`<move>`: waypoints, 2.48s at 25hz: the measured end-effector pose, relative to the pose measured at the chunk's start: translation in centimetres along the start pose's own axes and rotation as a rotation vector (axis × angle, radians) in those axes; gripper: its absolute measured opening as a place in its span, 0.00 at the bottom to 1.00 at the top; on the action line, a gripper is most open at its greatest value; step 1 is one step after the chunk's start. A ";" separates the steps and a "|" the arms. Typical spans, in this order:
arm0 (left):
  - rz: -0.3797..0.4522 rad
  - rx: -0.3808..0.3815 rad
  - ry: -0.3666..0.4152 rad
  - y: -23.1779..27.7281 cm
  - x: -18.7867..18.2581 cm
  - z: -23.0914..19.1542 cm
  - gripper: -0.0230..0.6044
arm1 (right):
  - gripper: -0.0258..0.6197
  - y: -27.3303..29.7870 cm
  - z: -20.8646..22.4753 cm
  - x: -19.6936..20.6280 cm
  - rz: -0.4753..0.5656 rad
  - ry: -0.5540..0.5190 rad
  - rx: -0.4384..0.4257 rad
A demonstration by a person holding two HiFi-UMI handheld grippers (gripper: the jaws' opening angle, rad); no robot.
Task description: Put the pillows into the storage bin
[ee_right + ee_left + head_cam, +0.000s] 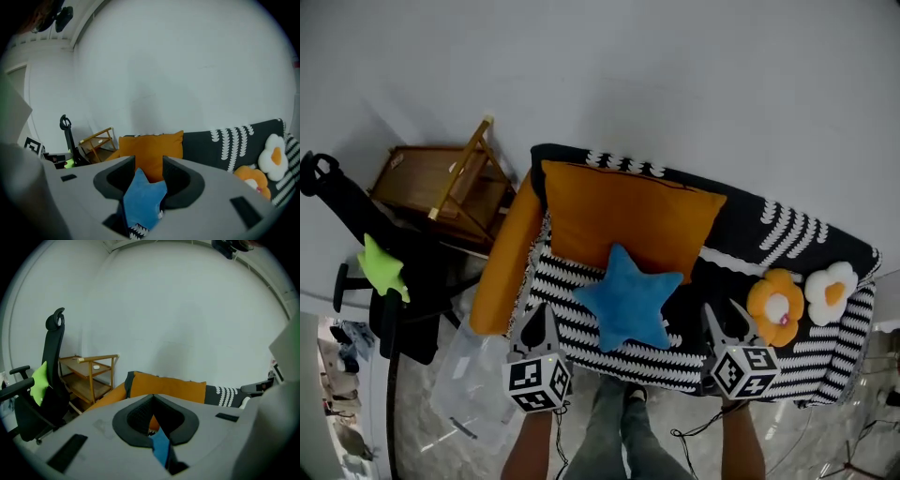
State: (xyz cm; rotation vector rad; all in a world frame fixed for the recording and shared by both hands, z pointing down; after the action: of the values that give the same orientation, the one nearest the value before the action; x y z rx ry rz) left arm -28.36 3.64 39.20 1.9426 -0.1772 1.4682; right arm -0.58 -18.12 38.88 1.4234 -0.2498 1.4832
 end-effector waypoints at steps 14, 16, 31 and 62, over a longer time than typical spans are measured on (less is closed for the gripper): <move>-0.136 -0.019 -0.022 9.2 11.0 -1.5 0.05 | 0.32 12.0 4.4 8.5 -0.089 0.069 -0.028; -0.155 -0.016 -0.015 9.9 12.2 -1.7 0.05 | 0.32 13.2 4.7 9.6 -0.101 0.072 -0.032; -0.286 -0.014 0.007 13.5 17.5 -3.7 0.05 | 0.33 19.6 8.9 14.8 -0.191 0.145 -0.046; -0.343 -0.019 0.013 13.6 17.8 -3.7 0.05 | 0.13 21.9 7.9 15.3 -0.301 0.098 -0.349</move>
State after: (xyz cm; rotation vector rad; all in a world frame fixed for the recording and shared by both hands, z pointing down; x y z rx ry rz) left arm -31.74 0.60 61.45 1.8392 0.1424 1.2470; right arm -8.76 -26.20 64.28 1.0542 -0.2110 1.1906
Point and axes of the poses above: the fingertips, and each gripper's own axes: y forward along the fingers, z to its right, x out of its underside, the point moved 5 cm from there along -y, backward along the fingers, and after that the axes turned 3 degrees about -x, right-handed, at the moved point
